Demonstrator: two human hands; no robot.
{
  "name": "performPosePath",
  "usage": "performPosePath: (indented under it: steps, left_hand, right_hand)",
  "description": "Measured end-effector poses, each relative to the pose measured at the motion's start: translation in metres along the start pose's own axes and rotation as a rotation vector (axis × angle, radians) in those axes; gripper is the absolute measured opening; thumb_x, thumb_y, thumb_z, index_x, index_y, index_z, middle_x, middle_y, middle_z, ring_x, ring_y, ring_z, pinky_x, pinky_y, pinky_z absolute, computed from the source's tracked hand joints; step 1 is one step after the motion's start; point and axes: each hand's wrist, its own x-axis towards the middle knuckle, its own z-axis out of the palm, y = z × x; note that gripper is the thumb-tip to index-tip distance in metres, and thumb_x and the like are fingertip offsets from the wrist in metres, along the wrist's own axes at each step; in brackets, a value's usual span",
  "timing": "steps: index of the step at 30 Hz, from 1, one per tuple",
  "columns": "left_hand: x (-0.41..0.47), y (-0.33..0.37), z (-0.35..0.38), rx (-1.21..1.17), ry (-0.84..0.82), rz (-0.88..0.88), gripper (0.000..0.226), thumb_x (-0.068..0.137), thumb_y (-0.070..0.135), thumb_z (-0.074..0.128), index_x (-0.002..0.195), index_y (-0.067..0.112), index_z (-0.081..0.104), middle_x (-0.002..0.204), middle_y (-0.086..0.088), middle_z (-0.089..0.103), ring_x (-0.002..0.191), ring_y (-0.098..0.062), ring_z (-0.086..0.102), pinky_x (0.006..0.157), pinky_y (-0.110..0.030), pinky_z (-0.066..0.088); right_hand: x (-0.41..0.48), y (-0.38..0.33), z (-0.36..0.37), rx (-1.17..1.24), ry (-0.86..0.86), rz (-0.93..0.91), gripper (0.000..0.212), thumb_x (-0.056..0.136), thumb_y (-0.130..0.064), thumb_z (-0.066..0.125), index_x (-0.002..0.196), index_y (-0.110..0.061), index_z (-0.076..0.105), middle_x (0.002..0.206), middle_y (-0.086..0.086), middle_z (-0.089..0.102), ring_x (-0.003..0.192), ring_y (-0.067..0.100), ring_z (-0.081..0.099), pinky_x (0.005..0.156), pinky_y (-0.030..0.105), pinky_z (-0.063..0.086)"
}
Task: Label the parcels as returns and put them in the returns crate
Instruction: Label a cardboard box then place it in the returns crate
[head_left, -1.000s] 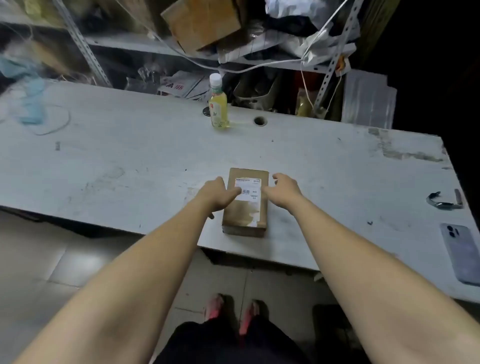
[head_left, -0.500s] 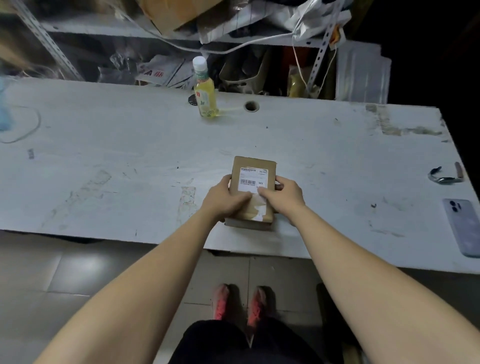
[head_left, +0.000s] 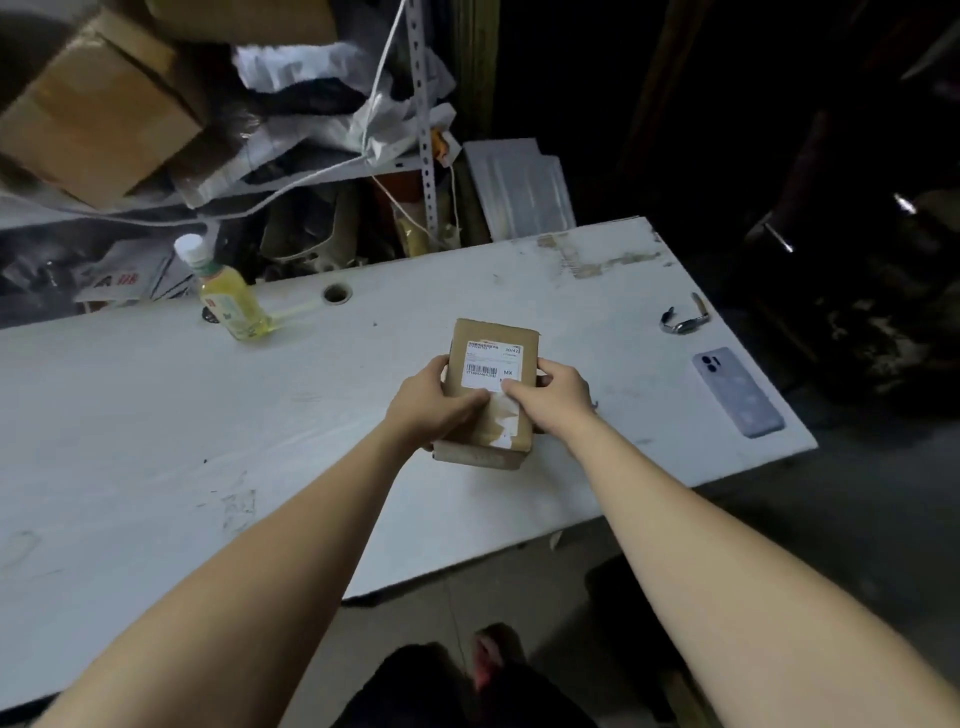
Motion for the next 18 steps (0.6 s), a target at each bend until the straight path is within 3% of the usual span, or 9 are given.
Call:
performPosePath:
  steps: [7, 14, 18]
  left_hand:
    - [0.029, 0.066, 0.044, 0.066, -0.183, 0.210, 0.069, 0.082, 0.050, 0.072, 0.142, 0.032, 0.043, 0.113, 0.002, 0.061, 0.096, -0.024, 0.066, 0.065, -0.040, 0.060]
    - [0.019, 0.109, 0.090, 0.079, -0.438, 0.404, 0.067, 0.083, 0.051, 0.072, 0.141, 0.032, 0.045, 0.110, 0.005, 0.058, 0.101, -0.023, 0.064, 0.079, -0.047, 0.060]
    - [-0.009, 0.127, 0.118, 0.122, -0.594, 0.517, 0.068, 0.081, 0.052, 0.072, 0.140, 0.033, 0.045, 0.114, 0.003, 0.062, 0.099, -0.022, 0.066, 0.077, -0.048, 0.061]
  right_hand:
    - [-0.011, 0.015, -0.073, 0.145, 0.250, 0.048, 0.026, 0.079, -0.026, 0.074, 0.105, -0.030, 0.073, 0.097, -0.012, 0.074, 0.088, 0.010, 0.070, 0.081, 0.037, 0.061]
    - [-0.065, 0.035, -0.115, 0.254, 0.554, 0.132, 0.026, 0.080, -0.022, 0.074, 0.104, -0.034, 0.072, 0.099, -0.016, 0.073, 0.096, 0.008, 0.068, 0.089, 0.035, 0.058]
    - [-0.118, 0.050, -0.129, 0.346, 0.713, 0.192, 0.029, 0.085, -0.013, 0.072, 0.112, -0.024, 0.070, 0.107, -0.007, 0.072, 0.097, 0.011, 0.067, 0.085, 0.030, 0.056]
